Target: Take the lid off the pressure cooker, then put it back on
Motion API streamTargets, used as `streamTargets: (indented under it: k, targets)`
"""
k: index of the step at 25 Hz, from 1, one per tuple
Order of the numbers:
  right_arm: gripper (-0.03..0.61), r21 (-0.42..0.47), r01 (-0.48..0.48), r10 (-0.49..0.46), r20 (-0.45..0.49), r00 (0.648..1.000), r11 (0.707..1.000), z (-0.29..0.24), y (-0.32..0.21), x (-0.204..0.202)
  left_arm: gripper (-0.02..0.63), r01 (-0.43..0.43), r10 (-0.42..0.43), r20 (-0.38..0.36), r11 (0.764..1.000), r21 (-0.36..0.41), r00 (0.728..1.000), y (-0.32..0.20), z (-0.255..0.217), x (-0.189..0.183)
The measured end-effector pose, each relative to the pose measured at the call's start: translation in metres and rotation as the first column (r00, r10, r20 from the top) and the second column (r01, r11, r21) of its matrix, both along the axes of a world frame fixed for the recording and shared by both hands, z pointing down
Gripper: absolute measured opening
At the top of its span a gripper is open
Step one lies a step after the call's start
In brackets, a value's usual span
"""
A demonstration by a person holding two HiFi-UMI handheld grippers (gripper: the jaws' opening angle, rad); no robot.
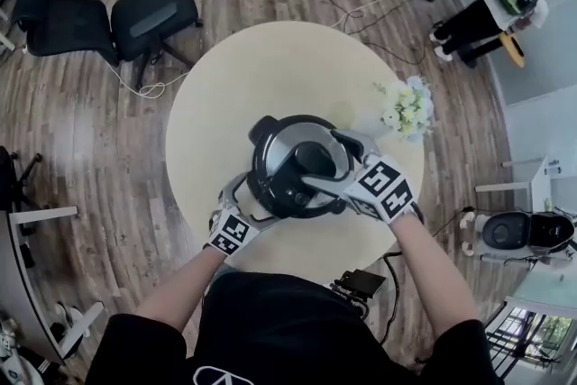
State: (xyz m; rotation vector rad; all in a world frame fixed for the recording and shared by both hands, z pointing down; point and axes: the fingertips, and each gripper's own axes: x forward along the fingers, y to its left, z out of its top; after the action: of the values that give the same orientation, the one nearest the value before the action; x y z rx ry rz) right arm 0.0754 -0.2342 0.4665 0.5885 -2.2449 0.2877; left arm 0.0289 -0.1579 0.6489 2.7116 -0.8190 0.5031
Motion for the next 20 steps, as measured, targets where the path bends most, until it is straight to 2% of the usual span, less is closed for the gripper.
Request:
streamTargets:
  k: [1, 7, 9, 11, 16, 20]
  targets:
    - [0.446, -0.028, 0.028, -0.029, -0.018, 0.999, 0.999, 0.005, -0.002, -0.003, 0.591, 0.001, -0.001, 0.002, 1.0, 0.0, 1.0, -0.001, 0.0, -0.001]
    - [0.412, -0.189, 0.163, -0.197, -0.177, 0.964, 0.968, 0.039, -0.001, -0.012, 0.591, 0.002, -0.002, 0.002, 1.0, -0.004, 1.0, -0.002, 0.002, 0.001]
    - [0.357, -0.229, 0.171, -0.221, -0.212, 0.952, 0.958, 0.045, 0.0, -0.013, 0.591, 0.003, -0.003, 0.001, 1.0, -0.004, 1.0, -0.002, 0.001, 0.001]
    - [0.321, -0.26, 0.164, -0.227, -0.233, 0.946, 0.952, 0.048, 0.0, -0.016, 0.591, 0.004, -0.004, 0.001, 1.0, -0.002, 1.0, -0.003, 0.002, 0.0]
    - [0.319, -0.268, 0.133, -0.21, -0.287, 0.935, 0.954, 0.053, 0.004, -0.018, 0.591, 0.006, -0.006, 0.002, 1.0, -0.002, 1.0, 0.001, 0.003, -0.001]
    - [0.308, -0.266, 0.084, -0.164, -0.294, 0.942, 0.96, 0.054, 0.0, -0.017, 0.591, 0.008, -0.008, 0.0, 1.0, -0.003, 1.0, 0.0, 0.003, -0.001]
